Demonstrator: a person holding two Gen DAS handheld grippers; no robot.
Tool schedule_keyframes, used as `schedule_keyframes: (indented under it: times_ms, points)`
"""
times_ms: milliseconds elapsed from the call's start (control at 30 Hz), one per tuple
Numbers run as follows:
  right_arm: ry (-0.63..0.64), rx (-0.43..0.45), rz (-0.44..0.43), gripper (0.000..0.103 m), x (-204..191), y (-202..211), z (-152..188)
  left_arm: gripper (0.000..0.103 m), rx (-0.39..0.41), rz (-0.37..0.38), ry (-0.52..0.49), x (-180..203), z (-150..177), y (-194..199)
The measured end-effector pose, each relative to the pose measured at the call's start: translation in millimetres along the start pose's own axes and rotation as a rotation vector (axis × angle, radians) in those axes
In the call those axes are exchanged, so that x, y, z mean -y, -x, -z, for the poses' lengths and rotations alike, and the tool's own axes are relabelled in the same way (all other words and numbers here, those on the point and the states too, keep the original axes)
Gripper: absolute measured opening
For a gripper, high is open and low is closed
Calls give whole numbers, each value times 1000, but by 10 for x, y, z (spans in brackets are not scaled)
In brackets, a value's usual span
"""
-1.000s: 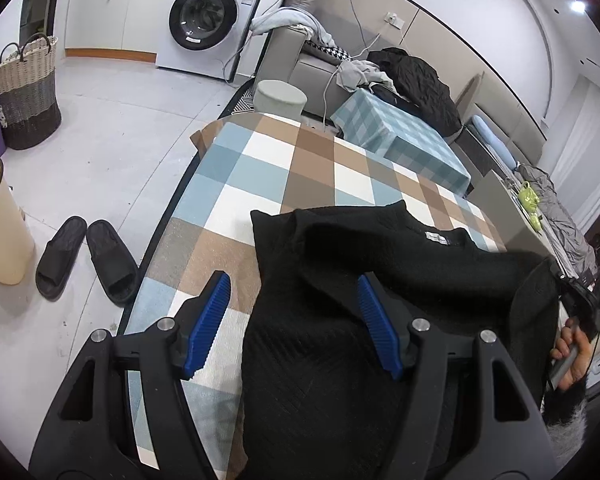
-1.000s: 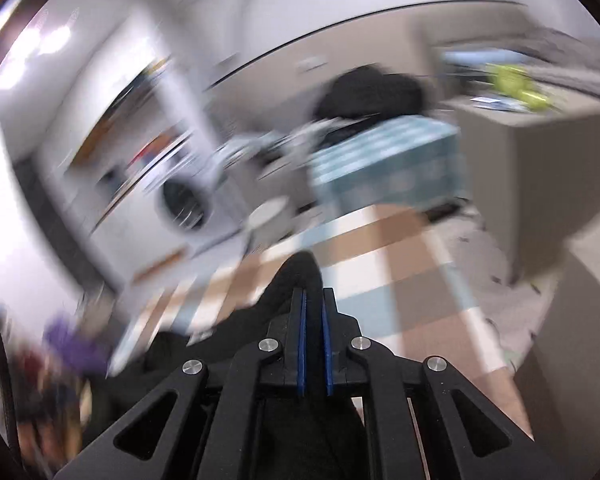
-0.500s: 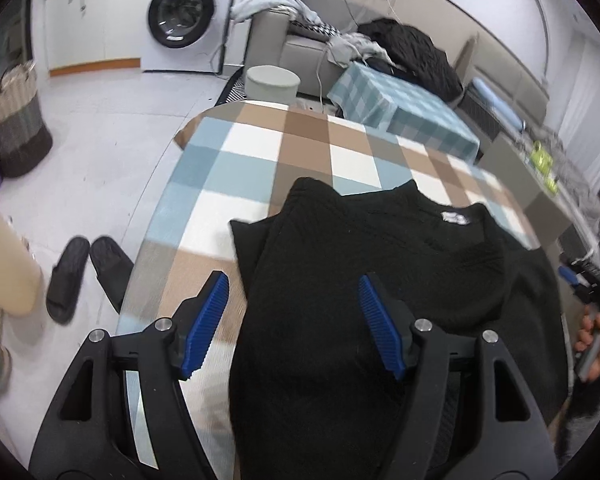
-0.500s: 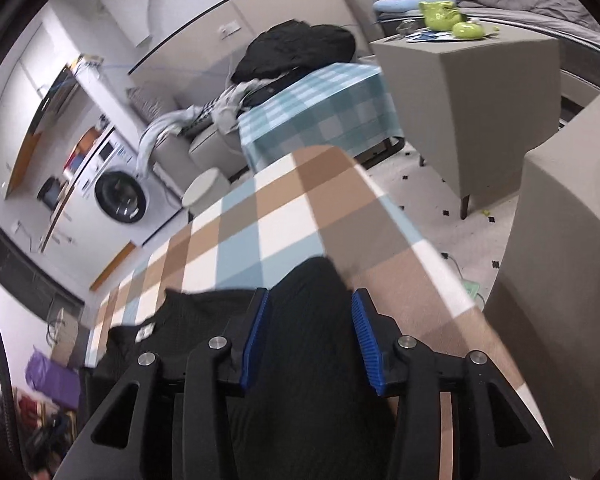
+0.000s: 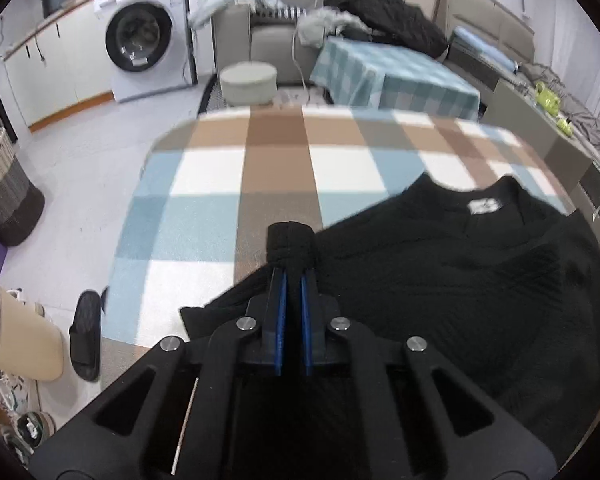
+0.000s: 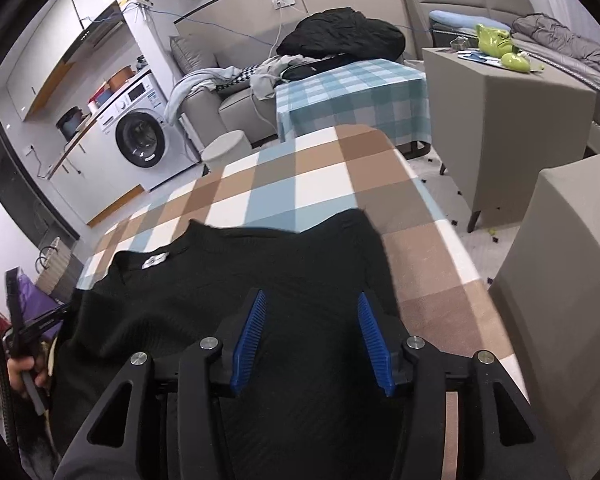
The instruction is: Fold small clothes
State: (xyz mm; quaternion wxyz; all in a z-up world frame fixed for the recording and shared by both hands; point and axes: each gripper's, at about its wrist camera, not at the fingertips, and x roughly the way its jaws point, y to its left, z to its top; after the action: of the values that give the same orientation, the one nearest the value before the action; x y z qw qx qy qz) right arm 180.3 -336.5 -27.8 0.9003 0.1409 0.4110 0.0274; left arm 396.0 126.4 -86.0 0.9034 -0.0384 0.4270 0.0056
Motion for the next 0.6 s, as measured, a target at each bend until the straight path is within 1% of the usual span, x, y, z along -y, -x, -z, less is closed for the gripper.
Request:
schedule_keyframes:
  times_ms: [33, 133, 200, 267, 333, 433, 467, 500, 533, 567, 600]
  points:
    - [-11, 3, 11, 49, 32, -13, -27, 4, 24, 5, 9, -19, -2, 68]
    - [-52, 5, 53, 50, 133, -116, -144, 4, 90, 13, 75, -179, -15, 274]
    - [-70, -15, 76, 50, 184, -244, -219, 3, 118, 26, 127, -300, -14, 377]
    - [-99, -31, 74, 50, 237, -385, -280, 3, 126, 45, 166, -408, -1, 428]
    - [-127, -43, 68, 50, 279, -502, -327, 3, 120, 50, 178, -458, 20, 432]
    - [-125, -40, 70, 50, 276, -644, -380, 3, 109, 51, 187, -494, 50, 401]
    - [-119, -40, 64, 47, 265, -677, -390, 3, 107, 50, 190, -500, 58, 391]
    - [-110, -38, 66, 42, 253, -704, -397, 3, 106, 51, 194, -508, 65, 389]
    - [-88, -25, 83, 24, 234, -705, -405, 3, 108, 55, 196, -512, 72, 399]
    - [-63, -5, 91, 16, 213, -679, -406, 3, 112, 57, 196, -510, 78, 409]
    - [-41, 19, 84, 13, 194, -632, -401, 3, 118, 59, 196, -511, 84, 436]
